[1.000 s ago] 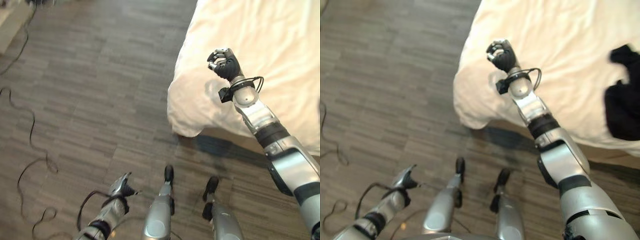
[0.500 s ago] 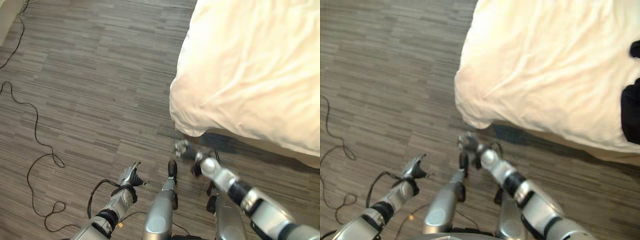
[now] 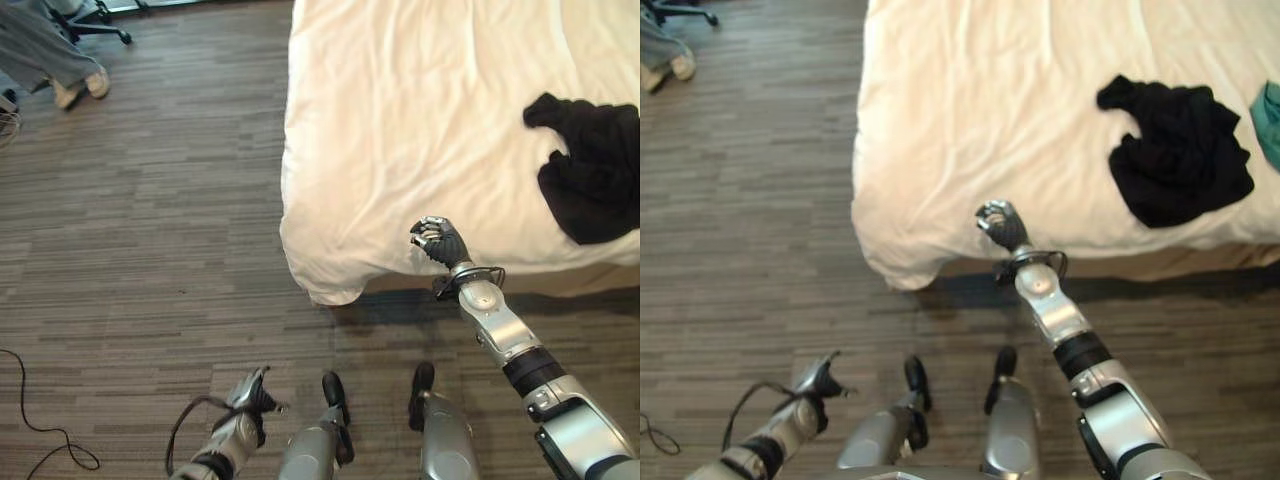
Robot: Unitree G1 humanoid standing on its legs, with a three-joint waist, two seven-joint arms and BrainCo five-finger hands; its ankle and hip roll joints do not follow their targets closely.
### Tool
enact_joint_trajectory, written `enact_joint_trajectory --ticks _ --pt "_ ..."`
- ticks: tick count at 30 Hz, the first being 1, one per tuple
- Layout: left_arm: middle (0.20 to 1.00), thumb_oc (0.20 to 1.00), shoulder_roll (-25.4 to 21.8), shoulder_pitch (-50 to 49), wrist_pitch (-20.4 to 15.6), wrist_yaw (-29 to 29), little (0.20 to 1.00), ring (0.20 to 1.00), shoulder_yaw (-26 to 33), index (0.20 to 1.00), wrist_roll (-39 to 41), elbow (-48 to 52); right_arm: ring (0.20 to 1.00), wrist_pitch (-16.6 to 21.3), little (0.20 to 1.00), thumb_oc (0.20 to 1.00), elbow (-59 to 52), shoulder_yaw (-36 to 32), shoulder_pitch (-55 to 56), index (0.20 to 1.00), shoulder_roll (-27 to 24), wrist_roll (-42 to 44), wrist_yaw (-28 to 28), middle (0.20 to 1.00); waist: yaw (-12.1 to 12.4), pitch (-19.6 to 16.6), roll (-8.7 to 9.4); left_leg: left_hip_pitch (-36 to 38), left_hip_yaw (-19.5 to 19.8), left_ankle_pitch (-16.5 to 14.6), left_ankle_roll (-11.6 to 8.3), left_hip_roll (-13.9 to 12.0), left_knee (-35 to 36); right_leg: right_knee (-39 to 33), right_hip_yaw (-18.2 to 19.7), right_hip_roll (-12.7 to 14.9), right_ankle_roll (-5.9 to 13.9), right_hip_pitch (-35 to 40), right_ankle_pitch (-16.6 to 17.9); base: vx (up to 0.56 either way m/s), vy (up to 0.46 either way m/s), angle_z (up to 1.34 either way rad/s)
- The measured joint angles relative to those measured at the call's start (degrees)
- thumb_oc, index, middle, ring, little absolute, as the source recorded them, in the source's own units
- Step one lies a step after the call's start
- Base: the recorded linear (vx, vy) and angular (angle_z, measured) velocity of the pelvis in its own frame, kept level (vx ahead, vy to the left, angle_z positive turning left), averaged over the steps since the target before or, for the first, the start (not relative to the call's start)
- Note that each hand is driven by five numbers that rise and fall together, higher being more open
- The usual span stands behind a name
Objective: Tidy up the quilt and then pick up the clothes from the bed and put them into the laundry hamper.
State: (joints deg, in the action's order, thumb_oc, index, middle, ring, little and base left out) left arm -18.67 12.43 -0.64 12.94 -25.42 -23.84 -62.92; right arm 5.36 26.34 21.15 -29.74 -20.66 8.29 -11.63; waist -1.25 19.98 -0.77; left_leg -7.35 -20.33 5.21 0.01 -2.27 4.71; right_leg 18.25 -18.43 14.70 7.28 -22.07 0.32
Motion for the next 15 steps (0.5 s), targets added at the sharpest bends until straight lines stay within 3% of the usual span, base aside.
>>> enact_joint_trajectory --ticks 1,2,5,7,11,12,13,15 --pt "1.000 1.000 0.15 0.68 0.12 0.04 1.000 1.000 -0.24 1.000 -0.01 0.00 0.200 -0.33 0.200 0.200 0.68 -0.30 0.04 0.200 -0.04 -1.08 -0.34 0.200 0.01 0.45 -0.29 -0.57 0.03 0.11 -0.12 -0.09 0.00 -0.50 -0.72 0.22 -0.09 -0.21 0.08 0.07 0.002 -0.30" --pt "1.000 1.000 0.70 1.54 0.34 -0.12 1.000 1.000 -1.61 1.000 -0.07 0.00 0.200 -0.86 0.200 0.200 2.91 -0.56 0.87 0.200 -0.85 -2.02 -1.13 0.200 -0.51 1.44 -1.72 -1.27 0.42 0.41 -0.63 -0.75 -0.01 -2.27 -1.13 -1.13 -0.15 0.06 0.70 -0.01 -0.004 -0.14" --pt "1.000 1.000 0.70 1.90 0.26 0.09 1.000 1.000 -2.17 1.000 -0.21 1.14 0.200 -1.60 0.200 0.200 14.43 -1.94 0.96 0.200 -1.66 -5.73 -2.99 0.200 -0.25 3.00 -2.38 -2.42 -2.30 -0.36 -2.03 -2.12 -1.97 -2.15 0.68 -2.56 -0.76 -1.81 0.58 0.00 -0.016 -0.41" --pt "1.000 1.000 1.18 2.67 0.28 0.12 1.000 1.000 -2.08 1.000 -0.20 1.17 0.200 -3.15 0.200 0.200 18.57 -3.91 3.69 0.200 -4.07 -6.04 -4.25 0.200 -1.90 4.81 -4.10 -2.51 -2.53 -0.25 -1.91 -2.58 -2.23 -1.99 0.81 -3.11 -1.60 -1.85 0.39 0.07 -0.024 -0.16" --pt "1.000 1.000 1.77 3.67 0.25 -0.20 1.000 1.000 -2.31 1.000 -1.42 -0.04 0.200 -3.59 0.200 0.200 33.81 -10.98 9.47 0.200 -4.70 -6.01 -4.31 0.200 -3.84 5.19 -4.01 1.29 -5.88 -2.05 -2.60 -3.21 -2.59 -1.58 4.45 -4.99 -3.68 -0.48 -0.26 0.17 -0.017 -0.48" --pt "1.000 1.000 1.71 3.77 0.28 -0.49 1.000 1.000 -2.33 1.000 -2.17 -0.85 0.200 -5.12 0.200 0.200 38.60 -12.89 10.11 0.200 -4.81 -5.95 -4.13 0.200 -4.74 5.13 -4.07 3.18 -6.81 -2.24 -2.59 -3.24 -2.54 -2.25 5.12 -5.52 -4.03 1.01 -0.02 0.19 -0.054 -0.58" --pt "1.000 1.000 1.75 3.84 0.16 -0.67 1.000 1.000 -2.27 1.000 -2.29 -0.88 0.539 -6.35 0.539 0.539 39.80 -13.93 11.81 0.539 -5.59 -5.95 -3.98 0.539 -5.41 5.10 -4.12 4.87 -7.66 -2.38 -2.53 -3.41 -2.43 -3.08 6.04 -5.84 -4.16 2.50 0.08 0.19 -0.057 -0.53" --pt "1.000 1.000 1.71 3.70 0.04 -1.76 1.000 1.000 -2.19 1.000 -2.51 -0.67 1.000 -6.39 1.000 1.000 41.18 -18.51 14.97 1.000 -5.62 -6.00 -2.96 1.000 -6.91 4.98 -4.21 8.11 -9.07 -3.51 -3.47 -4.32 -3.50 -6.23 8.02 -8.07 -4.10 6.23 0.20 0.13 -0.055 -0.65"
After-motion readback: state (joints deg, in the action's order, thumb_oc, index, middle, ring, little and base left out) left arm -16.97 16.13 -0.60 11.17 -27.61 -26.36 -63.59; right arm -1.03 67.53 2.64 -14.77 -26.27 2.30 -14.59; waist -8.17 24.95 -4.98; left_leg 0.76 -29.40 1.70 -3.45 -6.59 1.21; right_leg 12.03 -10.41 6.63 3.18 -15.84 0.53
